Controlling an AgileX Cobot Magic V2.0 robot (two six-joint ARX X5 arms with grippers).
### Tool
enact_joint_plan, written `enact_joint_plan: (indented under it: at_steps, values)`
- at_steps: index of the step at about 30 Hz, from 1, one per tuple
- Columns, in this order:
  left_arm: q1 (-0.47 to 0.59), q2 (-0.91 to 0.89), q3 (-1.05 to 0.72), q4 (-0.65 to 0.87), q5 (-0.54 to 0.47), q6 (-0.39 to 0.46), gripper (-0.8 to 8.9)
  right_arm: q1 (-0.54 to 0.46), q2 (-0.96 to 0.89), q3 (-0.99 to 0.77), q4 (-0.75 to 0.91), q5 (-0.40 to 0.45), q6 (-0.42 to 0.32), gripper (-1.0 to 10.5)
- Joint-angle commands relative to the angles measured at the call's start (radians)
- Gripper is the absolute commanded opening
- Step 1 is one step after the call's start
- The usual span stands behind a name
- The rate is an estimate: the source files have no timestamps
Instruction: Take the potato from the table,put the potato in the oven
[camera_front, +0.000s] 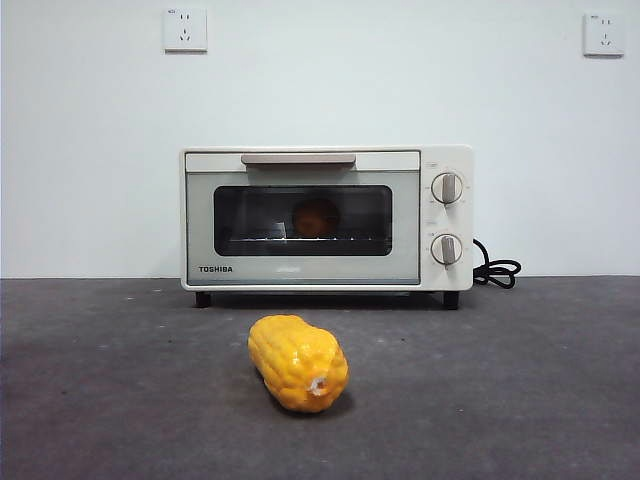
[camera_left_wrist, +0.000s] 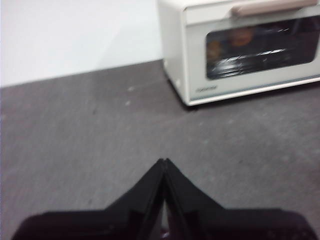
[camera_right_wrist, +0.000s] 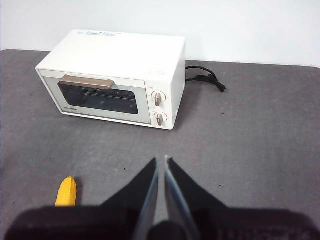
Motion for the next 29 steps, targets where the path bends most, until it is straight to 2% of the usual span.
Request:
enact_joint_plan:
  at_steps: [1,8,15,29]
  values:
    - [0.025,-0.03,-0.029,0.003,-0.01,-0.026,-0.04,0.002,0.0,-0.001,-0.023,0.005,0.003,0.3]
    - [0.036,-0.135,-0.092,-0.002,-0.027,-0.035,-0.04,0.002,0.004,-0.001,-0.023,0.005,0.003,0.3]
    - [0.038,-0.252,-0.156,-0.086,-0.088,-0.13,-0.04,0.002,0.004,-0.001,-0.023,0.005,0.003,0.3]
    - [0.055,-0.252,-0.156,-0.08,-0.09,-0.126,-0.04,0.002,0.004,-0.001,-0.023,0.005,0.003,0.3]
